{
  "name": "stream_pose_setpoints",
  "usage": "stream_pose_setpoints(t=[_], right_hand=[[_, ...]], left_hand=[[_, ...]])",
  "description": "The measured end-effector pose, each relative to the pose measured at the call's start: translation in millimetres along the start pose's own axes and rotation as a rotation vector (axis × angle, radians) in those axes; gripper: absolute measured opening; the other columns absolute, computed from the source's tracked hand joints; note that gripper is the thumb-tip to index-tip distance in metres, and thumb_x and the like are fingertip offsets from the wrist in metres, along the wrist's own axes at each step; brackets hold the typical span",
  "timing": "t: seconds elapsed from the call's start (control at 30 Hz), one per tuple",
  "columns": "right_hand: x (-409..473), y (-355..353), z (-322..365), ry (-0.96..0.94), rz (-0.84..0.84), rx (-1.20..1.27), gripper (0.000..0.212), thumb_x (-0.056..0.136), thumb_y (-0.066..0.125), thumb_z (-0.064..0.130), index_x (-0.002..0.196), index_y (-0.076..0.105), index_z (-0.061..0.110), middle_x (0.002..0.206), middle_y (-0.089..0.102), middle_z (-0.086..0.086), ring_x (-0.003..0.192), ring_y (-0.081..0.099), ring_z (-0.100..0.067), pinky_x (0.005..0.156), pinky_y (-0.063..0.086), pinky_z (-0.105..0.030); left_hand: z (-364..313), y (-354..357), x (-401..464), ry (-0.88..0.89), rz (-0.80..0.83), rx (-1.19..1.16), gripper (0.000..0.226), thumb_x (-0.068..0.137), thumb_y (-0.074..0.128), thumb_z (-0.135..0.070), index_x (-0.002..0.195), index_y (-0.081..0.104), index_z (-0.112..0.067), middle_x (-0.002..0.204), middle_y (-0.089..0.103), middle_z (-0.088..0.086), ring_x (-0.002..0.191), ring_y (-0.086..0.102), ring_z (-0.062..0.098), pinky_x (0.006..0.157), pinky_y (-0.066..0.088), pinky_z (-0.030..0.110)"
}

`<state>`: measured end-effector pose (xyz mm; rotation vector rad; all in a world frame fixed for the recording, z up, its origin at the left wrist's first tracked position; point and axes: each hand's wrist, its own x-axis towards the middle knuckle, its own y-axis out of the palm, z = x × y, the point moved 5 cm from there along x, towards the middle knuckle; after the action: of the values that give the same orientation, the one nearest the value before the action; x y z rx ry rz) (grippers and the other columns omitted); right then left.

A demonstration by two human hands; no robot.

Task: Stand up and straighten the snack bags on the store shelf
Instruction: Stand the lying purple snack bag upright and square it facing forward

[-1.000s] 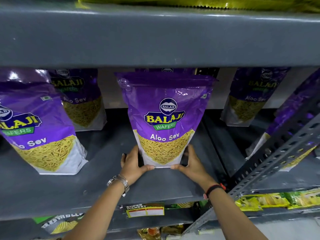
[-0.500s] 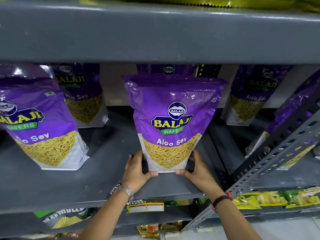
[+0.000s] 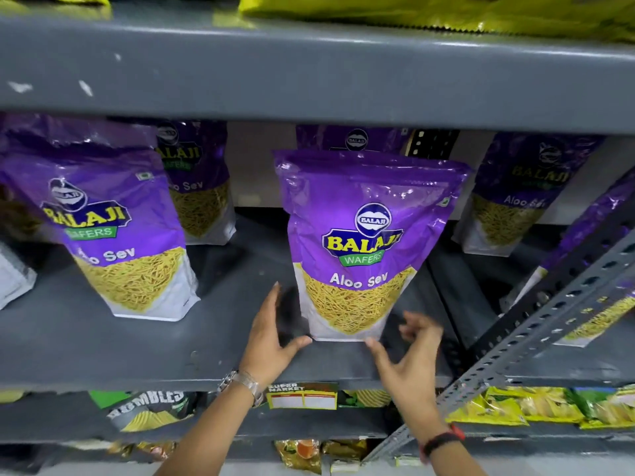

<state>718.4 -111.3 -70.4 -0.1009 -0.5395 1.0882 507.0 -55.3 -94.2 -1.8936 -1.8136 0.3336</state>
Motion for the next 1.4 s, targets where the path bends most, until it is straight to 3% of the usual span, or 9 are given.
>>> stream_pose_setpoints(t=[0.13, 0.3, 0.43, 0.57, 0.7, 0.83, 1.03, 1.17, 1.4], right_hand=[[-29.8, 67.2, 41.1, -0.184, 0.371, 0.015, 0.021, 0.08, 0.054, 0.031, 0.099, 0.044, 0.032, 0.088, 0.041, 0.021, 0.09, 0.045, 0.011, 0.081, 0.035, -0.003], [-30.6, 179.8, 59.4, -0.028, 0.638, 0.069, 0.043, 0.085, 0.054, 0.023, 0.126, 0.041, 0.021, 0.119, 0.05, 0.01, 0.109, 0.046, 0.007, 0.103, 0.038, -0.03], [-24.2, 249.9, 69.9, 0.048, 0.755, -0.021, 0.087, 0.074, 0.071, 0.028, 0.141, 0.018, 0.007, 0.15, 0.026, -0.009, 0.139, 0.025, -0.02, 0.116, 0.021, -0.033], [-16.7, 285.3, 84.2, 0.061, 0.665, -0.045, 0.107, 0.049, 0.079, 0.05, 0.136, 0.027, 0.019, 0.143, 0.042, -0.003, 0.131, 0.037, -0.021, 0.111, 0.031, -0.044], [-21.7, 285.8, 91.5, 0.07, 0.597, -0.051, 0.081, 0.06, 0.08, 0.027, 0.128, 0.037, 0.021, 0.124, 0.055, 0.004, 0.118, 0.05, -0.019, 0.101, 0.04, -0.028], [-35.7, 269.5, 92.1, 0.107, 0.605, -0.035, 0.069, 0.071, 0.075, 0.015, 0.128, 0.037, 0.016, 0.118, 0.049, 0.008, 0.11, 0.047, -0.007, 0.075, 0.031, 0.007], [-53.5, 255.4, 90.4, 0.129, 0.564, -0.069, 0.074, 0.066, 0.078, 0.024, 0.125, 0.034, 0.033, 0.126, 0.047, 0.008, 0.116, 0.044, -0.006, 0.081, 0.032, 0.004], [-56.9, 250.6, 95.5, 0.087, 0.471, -0.207, 0.066, 0.066, 0.076, 0.029, 0.123, 0.042, 0.022, 0.124, 0.057, 0.002, 0.116, 0.048, -0.021, 0.096, 0.04, -0.034], [-56.9, 250.0, 93.9, 0.147, 0.493, -0.21, 0.062, 0.071, 0.073, 0.023, 0.124, 0.042, 0.018, 0.129, 0.056, -0.004, 0.123, 0.042, -0.031, 0.107, 0.033, -0.041]], left_hand=[[23.1, -69.3, -16.3, 0.0, -0.353, 0.139, 0.067, 0.071, 0.055, -0.039, 0.124, 0.041, -0.001, 0.126, 0.052, 0.021, 0.117, 0.043, 0.022, 0.101, 0.029, 0.03], [73.5, -171.5, -37.7, -0.161, -0.658, 0.155, 0.066, 0.071, 0.06, -0.034, 0.122, 0.039, 0.003, 0.121, 0.042, 0.034, 0.117, 0.038, 0.04, 0.1, 0.029, 0.045], [122.3, -220.8, -17.0, -0.281, -0.378, -0.006, 0.092, 0.069, 0.071, -0.004, 0.138, 0.01, -0.01, 0.15, 0.016, 0.015, 0.138, 0.021, 0.031, 0.111, 0.02, 0.033], [123.7, -227.1, 14.9, -0.194, 0.074, -0.094, 0.122, 0.042, 0.077, -0.051, 0.135, 0.006, -0.019, 0.129, 0.032, -0.017, 0.115, 0.036, -0.02, 0.094, 0.028, -0.001], [144.0, -230.9, 24.3, -0.267, 0.05, 0.038, 0.101, 0.04, 0.063, -0.057, 0.128, 0.034, -0.017, 0.117, 0.049, -0.005, 0.121, 0.046, 0.025, 0.105, 0.036, 0.046], [136.6, -222.8, 5.8, -0.267, 0.026, 0.023, 0.091, 0.037, 0.061, -0.059, 0.114, 0.044, -0.014, 0.118, 0.059, 0.009, 0.113, 0.052, 0.028, 0.091, 0.043, 0.039], [125.2, -220.2, -11.1, -0.181, -0.003, 0.183, 0.084, 0.049, 0.073, -0.049, 0.116, 0.045, -0.009, 0.116, 0.062, 0.014, 0.11, 0.052, 0.035, 0.094, 0.041, 0.044], [128.6, -220.3, -10.1, -0.165, -0.03, 0.242, 0.064, 0.063, 0.077, -0.027, 0.118, 0.048, -0.009, 0.115, 0.064, 0.015, 0.107, 0.053, 0.035, 0.103, 0.033, 0.052], [136.6, -220.5, -11.5, -0.189, -0.039, 0.211, 0.063, 0.057, 0.081, -0.031, 0.109, 0.054, -0.009, 0.108, 0.067, 0.013, 0.101, 0.058, 0.033, 0.091, 0.046, 0.045]])
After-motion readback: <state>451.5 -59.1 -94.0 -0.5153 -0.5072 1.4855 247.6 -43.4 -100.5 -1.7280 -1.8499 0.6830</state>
